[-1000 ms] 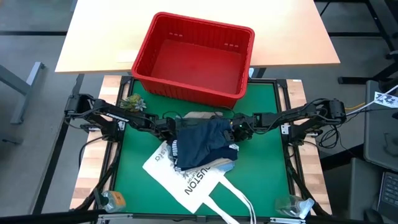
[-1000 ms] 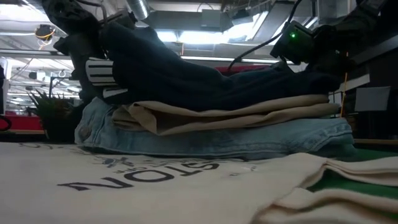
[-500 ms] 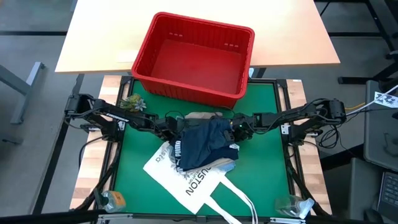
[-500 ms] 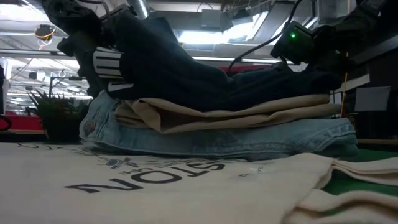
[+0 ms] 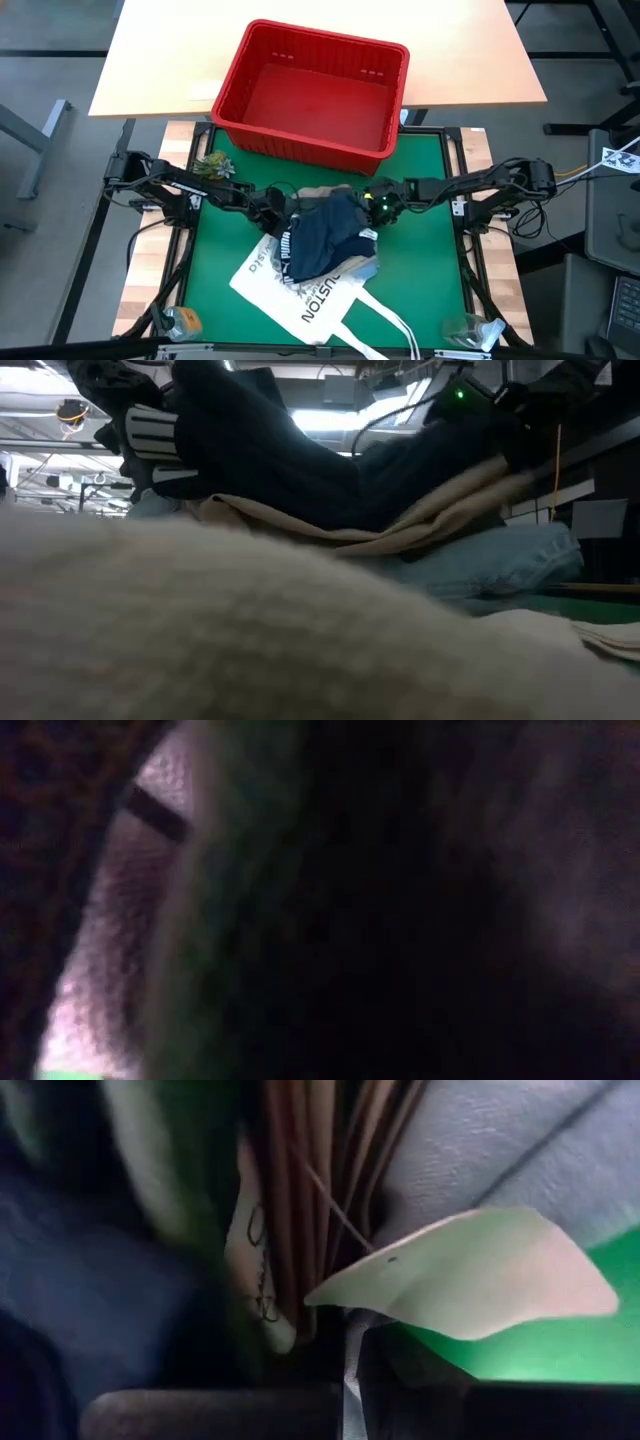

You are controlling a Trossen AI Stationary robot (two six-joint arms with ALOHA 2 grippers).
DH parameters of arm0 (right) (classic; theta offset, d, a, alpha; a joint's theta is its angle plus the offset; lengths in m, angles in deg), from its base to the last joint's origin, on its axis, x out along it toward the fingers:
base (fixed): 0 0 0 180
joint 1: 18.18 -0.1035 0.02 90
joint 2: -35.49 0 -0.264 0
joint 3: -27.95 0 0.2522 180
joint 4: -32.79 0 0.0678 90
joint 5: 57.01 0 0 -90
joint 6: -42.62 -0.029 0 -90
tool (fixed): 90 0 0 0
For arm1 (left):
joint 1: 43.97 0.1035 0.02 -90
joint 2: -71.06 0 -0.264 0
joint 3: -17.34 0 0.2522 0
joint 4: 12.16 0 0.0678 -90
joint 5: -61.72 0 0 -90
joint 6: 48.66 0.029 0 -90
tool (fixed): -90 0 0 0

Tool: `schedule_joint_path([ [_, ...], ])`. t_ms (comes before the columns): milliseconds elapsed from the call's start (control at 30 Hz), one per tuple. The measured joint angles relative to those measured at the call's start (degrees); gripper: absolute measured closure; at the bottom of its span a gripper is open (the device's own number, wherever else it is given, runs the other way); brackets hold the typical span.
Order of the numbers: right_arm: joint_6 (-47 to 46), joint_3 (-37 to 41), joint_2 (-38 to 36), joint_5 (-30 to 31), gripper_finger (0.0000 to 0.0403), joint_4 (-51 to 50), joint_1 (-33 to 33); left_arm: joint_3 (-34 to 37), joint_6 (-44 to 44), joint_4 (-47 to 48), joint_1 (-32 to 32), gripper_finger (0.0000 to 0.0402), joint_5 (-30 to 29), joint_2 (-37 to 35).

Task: Fold Laundry from Bin
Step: Put the stacked clothes into the red organizer bin

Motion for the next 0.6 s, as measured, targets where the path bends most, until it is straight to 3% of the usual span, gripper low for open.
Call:
schedule_joint_path([
  [300, 0.24, -3.86, -0.07, -2.0, 0.0397, -0.14, -0.02, -0.02, -1.25, -3.23, 0.0, 0.0401, 2.06, -1.58],
  [600, 1.94, -6.6, -0.07, -2.26, 0.0397, -0.42, -0.02, -0.11, -3.77, -3.73, 0.0, 0.0401, -1.3, -7.23],
])
